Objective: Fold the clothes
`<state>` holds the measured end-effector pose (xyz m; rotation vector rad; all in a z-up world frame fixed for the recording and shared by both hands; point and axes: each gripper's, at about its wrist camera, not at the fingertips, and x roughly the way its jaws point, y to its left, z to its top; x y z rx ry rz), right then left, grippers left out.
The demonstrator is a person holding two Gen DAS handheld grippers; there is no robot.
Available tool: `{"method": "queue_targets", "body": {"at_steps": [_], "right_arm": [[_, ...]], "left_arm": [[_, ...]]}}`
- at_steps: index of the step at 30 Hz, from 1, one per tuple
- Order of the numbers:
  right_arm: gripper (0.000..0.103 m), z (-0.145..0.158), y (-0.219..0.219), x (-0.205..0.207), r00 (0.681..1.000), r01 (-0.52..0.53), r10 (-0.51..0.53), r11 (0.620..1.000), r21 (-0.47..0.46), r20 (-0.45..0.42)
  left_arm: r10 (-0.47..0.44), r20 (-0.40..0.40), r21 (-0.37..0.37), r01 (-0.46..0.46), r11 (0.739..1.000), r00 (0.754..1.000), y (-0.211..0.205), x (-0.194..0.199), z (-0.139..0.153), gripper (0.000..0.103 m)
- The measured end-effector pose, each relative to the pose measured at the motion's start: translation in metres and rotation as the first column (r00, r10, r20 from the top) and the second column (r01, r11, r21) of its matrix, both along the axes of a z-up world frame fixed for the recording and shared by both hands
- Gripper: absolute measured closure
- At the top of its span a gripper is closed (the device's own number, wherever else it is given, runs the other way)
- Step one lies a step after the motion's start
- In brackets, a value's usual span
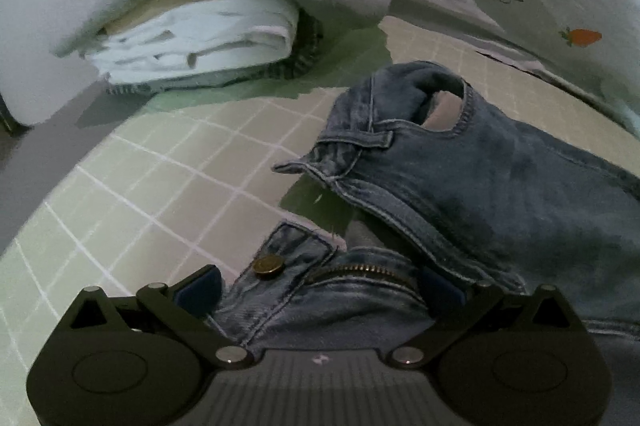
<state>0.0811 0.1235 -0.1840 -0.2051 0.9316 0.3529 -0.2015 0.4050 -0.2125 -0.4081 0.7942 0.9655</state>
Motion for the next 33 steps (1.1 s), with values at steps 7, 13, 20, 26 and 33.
{"method": "queue_targets", "body": {"at_steps": [7,13,20,26,33], "right_arm": [[0.0,0.002,0.01,-0.02,0.996,-0.09,0.09,0.996,-0.001,-0.002],[0.0,0.007,-0.008,-0.025,0.996,-0.088,0.089,0.995,0.052,-0.019],[0.0,0.012,-0.079,-0.039,0.999,0.019,-0.011,0.978,0.209,-0.038],[0.0,0.012,-0.137,-0.035,0.999,0.024,-0.02,0.992,0.123,-0.034],[0.0,0.02,-0.202,-0.016,0.998,-0.065,0.065,0.997,0.029,-0.025]], "left_arm": [[0.027,-0.017,-0.002,-0.027,1.0,0.999,0.012,-0.008,0.004,0.0],[-0.019,-0.031,-0.019,0.019,1.0,0.999,-0.006,-0.005,0.024,0.0],[-0.245,0.006,-0.034,0.245,0.969,0.97,-0.086,0.016,0.039,0.0],[-0.394,-0.025,-0.019,0.393,0.919,0.919,-0.17,0.046,0.044,0.0],[-0.409,-0.03,-0.032,0.408,0.912,0.912,-0.25,0.087,0.053,0.0]]}}
